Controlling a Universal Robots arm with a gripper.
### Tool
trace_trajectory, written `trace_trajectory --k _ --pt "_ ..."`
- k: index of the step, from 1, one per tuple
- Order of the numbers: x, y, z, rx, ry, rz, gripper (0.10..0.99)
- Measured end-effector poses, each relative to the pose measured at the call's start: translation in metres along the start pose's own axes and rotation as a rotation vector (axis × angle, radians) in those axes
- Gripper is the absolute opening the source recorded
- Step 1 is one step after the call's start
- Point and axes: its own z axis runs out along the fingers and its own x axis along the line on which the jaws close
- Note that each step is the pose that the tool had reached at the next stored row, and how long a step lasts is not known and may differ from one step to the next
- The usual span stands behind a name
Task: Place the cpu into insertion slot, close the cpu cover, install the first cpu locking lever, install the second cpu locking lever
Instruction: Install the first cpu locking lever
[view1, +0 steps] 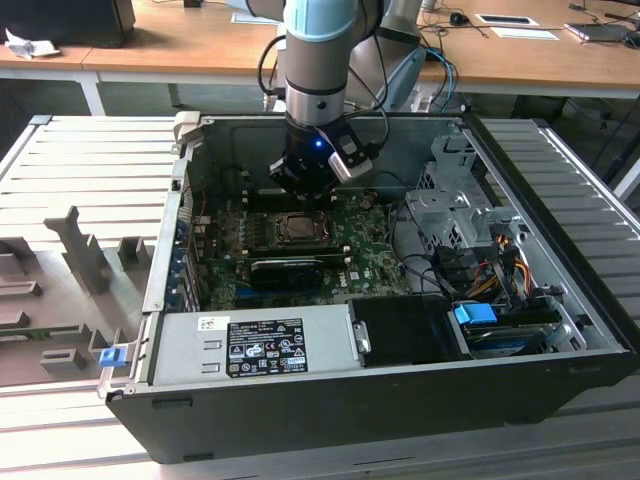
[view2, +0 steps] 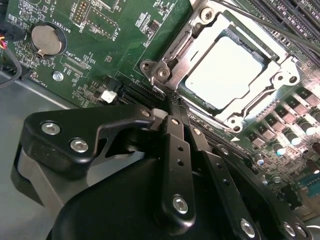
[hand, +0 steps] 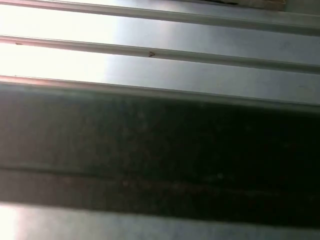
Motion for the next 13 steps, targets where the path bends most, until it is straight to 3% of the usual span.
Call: trace_trajectory --k 6,11,13 --pt "-0.0003 -0.0001 0.0025 0.004 0.0001 0.000 0.106" --pt "-0.0006 0.0007 -0.0123 0.005 0.0003 0.000 0.106" --pt "-0.0005 0.0004 -0.0123 0.005 0.0001 0.000 0.106"
